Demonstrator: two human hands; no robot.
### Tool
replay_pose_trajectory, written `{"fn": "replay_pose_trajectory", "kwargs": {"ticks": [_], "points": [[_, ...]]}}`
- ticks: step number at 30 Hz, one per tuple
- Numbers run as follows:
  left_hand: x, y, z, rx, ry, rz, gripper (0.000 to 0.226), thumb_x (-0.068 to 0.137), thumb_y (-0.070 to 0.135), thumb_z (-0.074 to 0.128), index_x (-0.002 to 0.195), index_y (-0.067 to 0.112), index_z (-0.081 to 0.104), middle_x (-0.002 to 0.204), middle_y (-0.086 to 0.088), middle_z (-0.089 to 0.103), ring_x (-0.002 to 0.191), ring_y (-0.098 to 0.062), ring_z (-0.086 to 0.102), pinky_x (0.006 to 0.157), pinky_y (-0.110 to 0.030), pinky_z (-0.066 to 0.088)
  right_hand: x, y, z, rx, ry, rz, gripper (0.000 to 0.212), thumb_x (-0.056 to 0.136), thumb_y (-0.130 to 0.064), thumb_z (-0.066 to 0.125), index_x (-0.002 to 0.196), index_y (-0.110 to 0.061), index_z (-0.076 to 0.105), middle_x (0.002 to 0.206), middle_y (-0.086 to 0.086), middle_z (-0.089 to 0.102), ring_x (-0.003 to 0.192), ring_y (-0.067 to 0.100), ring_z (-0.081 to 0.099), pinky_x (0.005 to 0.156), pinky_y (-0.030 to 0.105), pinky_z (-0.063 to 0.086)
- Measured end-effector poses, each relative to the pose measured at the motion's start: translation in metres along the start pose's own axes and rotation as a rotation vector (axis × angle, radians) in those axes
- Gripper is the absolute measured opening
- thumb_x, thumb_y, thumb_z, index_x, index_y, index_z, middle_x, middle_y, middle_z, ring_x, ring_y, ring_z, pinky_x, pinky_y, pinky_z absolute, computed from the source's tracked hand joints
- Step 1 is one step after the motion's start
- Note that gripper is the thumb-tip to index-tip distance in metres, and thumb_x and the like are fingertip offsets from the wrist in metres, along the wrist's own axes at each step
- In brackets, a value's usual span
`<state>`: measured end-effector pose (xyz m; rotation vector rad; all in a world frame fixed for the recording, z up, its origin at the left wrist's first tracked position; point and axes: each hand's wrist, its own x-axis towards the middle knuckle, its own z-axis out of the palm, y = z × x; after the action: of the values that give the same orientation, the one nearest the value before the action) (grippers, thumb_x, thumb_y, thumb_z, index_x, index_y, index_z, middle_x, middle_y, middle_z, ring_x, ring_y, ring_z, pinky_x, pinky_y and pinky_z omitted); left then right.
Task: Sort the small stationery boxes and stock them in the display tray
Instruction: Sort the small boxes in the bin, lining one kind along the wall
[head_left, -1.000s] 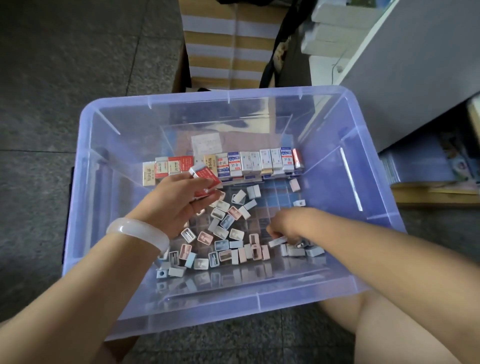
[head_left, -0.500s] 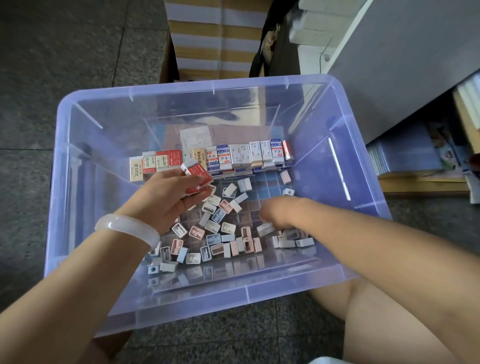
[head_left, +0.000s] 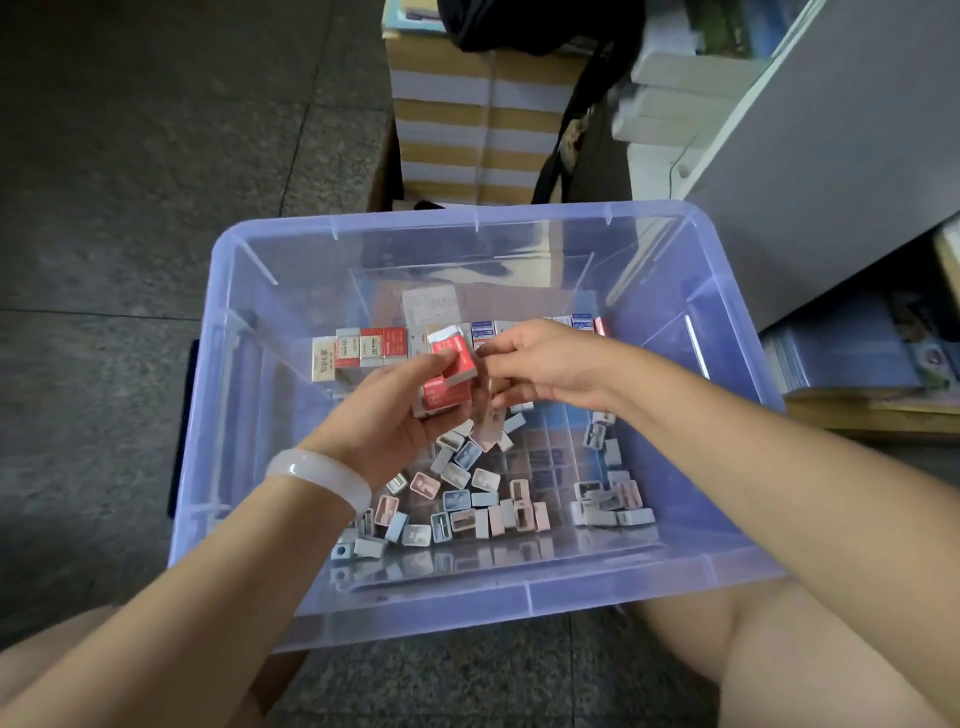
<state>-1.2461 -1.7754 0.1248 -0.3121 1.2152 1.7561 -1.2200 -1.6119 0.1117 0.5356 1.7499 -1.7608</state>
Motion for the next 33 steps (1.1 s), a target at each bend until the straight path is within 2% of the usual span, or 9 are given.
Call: {"fn": "replay_pose_trajectory", "kwargs": {"ticks": [3, 7, 12, 18, 21, 24, 27, 30, 33], "points": [[-0.005, 0.002, -0.006, 0.015, 0.070, 0.064, 0.016, 0.094, 0.014, 0.052, 0.096, 0.004, 0.064, 0.087, -0.011, 0.069, 0.074, -0.014, 0.067, 0.060, -0.019, 0.056, 0.001, -0.003, 0.010, -0.071, 0.050, 0.001, 0.022, 0.091, -0.001, 0.054, 0.111, 0.004, 0.061, 0.091, 0.009, 0.067, 0.071, 0.010, 0.065, 0.061, 0.015, 0.054], [-0.016, 0.007, -0.019, 0.053, 0.227, 0.075, 0.016, 0.095, 0.014, 0.052, 0.097, 0.001, 0.062, 0.094, -0.015, 0.069, 0.081, -0.020, 0.066, 0.059, -0.020, 0.056, 0.012, -0.005, 0.013, 0.179, 0.324, -0.024, 0.019, 0.091, -0.002, 0.056, 0.109, 0.006, 0.059, 0.089, 0.007, 0.061, 0.067, 0.011, 0.062, 0.060, 0.018, 0.056], [-0.029, 0.001, -0.042, -0.091, 0.397, -0.020, 0.016, 0.093, 0.012, 0.055, 0.100, -0.002, 0.058, 0.096, -0.021, 0.065, 0.085, -0.027, 0.064, 0.048, -0.022, 0.055, 0.067, -0.011, 0.041, 0.133, 0.613, -0.107, 0.014, 0.090, 0.002, 0.054, 0.098, -0.007, 0.061, 0.095, 0.002, 0.058, 0.072, 0.009, 0.060, 0.079, 0.029, 0.056], [-0.033, -0.005, -0.046, -0.162, 0.407, -0.034, 0.014, 0.095, 0.010, 0.052, 0.091, -0.002, 0.057, 0.074, -0.017, 0.066, 0.061, -0.023, 0.066, 0.043, -0.022, 0.052, 0.115, -0.001, 0.096, -0.001, 0.418, -0.252, 0.024, 0.091, 0.002, 0.049, 0.098, -0.020, 0.055, 0.113, 0.002, 0.061, 0.098, 0.014, 0.056, 0.071, 0.016, 0.046], [-0.026, 0.001, -0.040, -0.162, 0.417, -0.029, 0.014, 0.095, 0.010, 0.051, 0.092, -0.001, 0.058, 0.083, -0.019, 0.065, 0.060, -0.022, 0.067, 0.044, -0.022, 0.052, 0.116, 0.006, 0.096, -0.083, 0.281, -0.321, 0.036, 0.088, 0.009, 0.048, 0.108, -0.021, 0.053, 0.123, 0.008, 0.055, 0.109, 0.020, 0.055, 0.084, 0.020, 0.047], [-0.023, 0.003, -0.036, -0.159, 0.410, -0.028, 0.015, 0.095, 0.009, 0.050, 0.096, -0.002, 0.060, 0.085, -0.019, 0.066, 0.058, -0.019, 0.068, 0.047, -0.021, 0.054, 0.111, 0.002, 0.086, -0.413, 0.188, -0.383, 0.042, 0.089, 0.008, 0.044, 0.126, -0.009, 0.049, 0.121, 0.006, 0.049, 0.102, 0.014, 0.049, 0.072, -0.001, 0.035], [-0.025, 0.002, -0.039, -0.158, 0.425, -0.030, 0.017, 0.096, 0.009, 0.050, 0.098, -0.004, 0.060, 0.088, -0.022, 0.065, 0.069, -0.024, 0.066, 0.049, -0.023, 0.055, 0.116, 0.008, 0.079, -0.730, 0.192, -0.465, 0.045, 0.086, 0.009, 0.048, 0.128, -0.008, 0.052, 0.147, 0.002, 0.037, 0.125, 0.012, 0.040, 0.090, 0.000, 0.023], [-0.029, 0.003, -0.046, -0.163, 0.440, -0.013, 0.017, 0.095, 0.011, 0.051, 0.096, -0.003, 0.061, 0.087, -0.020, 0.065, 0.076, -0.025, 0.064, 0.056, -0.026, 0.057, 0.117, 0.012, 0.072, -0.993, 0.217, -0.519, 0.057, 0.081, 0.016, 0.051, 0.132, -0.010, 0.051, 0.149, 0.005, 0.036, 0.135, 0.021, 0.036, 0.110, 0.023, 0.026], [-0.031, 0.001, -0.049, -0.149, 0.433, -0.010, 0.019, 0.095, 0.012, 0.052, 0.098, -0.004, 0.062, 0.093, -0.022, 0.066, 0.081, -0.026, 0.065, 0.060, -0.026, 0.058, 0.118, 0.016, 0.065, -1.143, 0.332, -0.594, 0.048, 0.081, 0.010, 0.057, 0.126, -0.006, 0.056, 0.130, 0.014, 0.056, 0.125, 0.031, 0.046, 0.102, 0.044, 0.042]]}}
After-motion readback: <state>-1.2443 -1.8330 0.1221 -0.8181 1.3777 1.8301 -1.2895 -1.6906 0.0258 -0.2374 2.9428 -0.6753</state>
